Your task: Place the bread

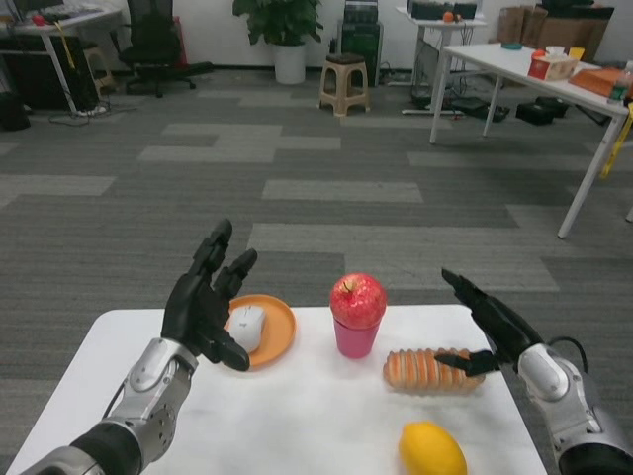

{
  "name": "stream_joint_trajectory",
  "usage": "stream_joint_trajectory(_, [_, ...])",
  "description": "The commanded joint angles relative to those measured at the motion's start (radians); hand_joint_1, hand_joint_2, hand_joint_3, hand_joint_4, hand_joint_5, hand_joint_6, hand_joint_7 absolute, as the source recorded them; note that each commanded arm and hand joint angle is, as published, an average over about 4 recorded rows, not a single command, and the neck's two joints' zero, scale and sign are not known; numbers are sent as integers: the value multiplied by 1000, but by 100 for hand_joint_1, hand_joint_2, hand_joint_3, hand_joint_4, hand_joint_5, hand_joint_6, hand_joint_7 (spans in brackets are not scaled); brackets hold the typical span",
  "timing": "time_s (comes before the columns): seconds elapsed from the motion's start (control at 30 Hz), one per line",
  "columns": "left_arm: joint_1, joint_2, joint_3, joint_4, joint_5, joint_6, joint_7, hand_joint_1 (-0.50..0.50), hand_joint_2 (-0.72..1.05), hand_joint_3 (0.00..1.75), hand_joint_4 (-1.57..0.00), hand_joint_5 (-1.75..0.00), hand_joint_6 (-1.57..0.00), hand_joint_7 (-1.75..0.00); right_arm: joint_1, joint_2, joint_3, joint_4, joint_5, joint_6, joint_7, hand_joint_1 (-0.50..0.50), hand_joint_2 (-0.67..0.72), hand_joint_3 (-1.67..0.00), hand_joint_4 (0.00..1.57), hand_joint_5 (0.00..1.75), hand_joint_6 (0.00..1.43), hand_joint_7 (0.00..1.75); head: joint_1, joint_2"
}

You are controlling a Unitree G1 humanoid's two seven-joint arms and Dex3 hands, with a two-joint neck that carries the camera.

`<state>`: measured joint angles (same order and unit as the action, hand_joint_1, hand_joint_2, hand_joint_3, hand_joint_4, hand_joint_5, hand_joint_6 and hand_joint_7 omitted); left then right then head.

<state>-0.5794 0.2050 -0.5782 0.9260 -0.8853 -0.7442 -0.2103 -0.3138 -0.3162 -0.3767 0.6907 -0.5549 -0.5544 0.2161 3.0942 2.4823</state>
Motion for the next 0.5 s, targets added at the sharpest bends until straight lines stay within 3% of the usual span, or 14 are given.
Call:
stream_joint_trajectory(0.03, [-15, 1, 1, 14, -3, -6, 0, 50, -46, 9, 0, -41, 0, 0, 9, 49, -16, 7, 195, -60, -31, -38, -45, -56, 0, 0, 0, 0, 0, -1])
stream_joint_trajectory(0.17, [-20, -2, 0, 17, -3, -6, 0, 50, -46, 9, 0, -41, 0, 0, 12, 66, 101, 16, 443, -41, -33, -38, -48, -58, 0, 0, 0, 0, 6, -2])
stream_joint_trajectory(0.33, [-20, -5, 1, 16, -2, -6, 0, 50, -46, 9, 0, -41, 0, 0, 35, 92, 190, -66, 540, -45, -86, -39, -48, -63, 0, 0, 0, 0, 8, -5])
stream_joint_trajectory(0.5, [-21, -6, 1, 17, -1, -6, 0, 50, -46, 9, 0, -41, 0, 0, 46, 127, 211, -140, 567, -65, -136, -42, -41, -56, 0, 0, 0, 0, 5, -6])
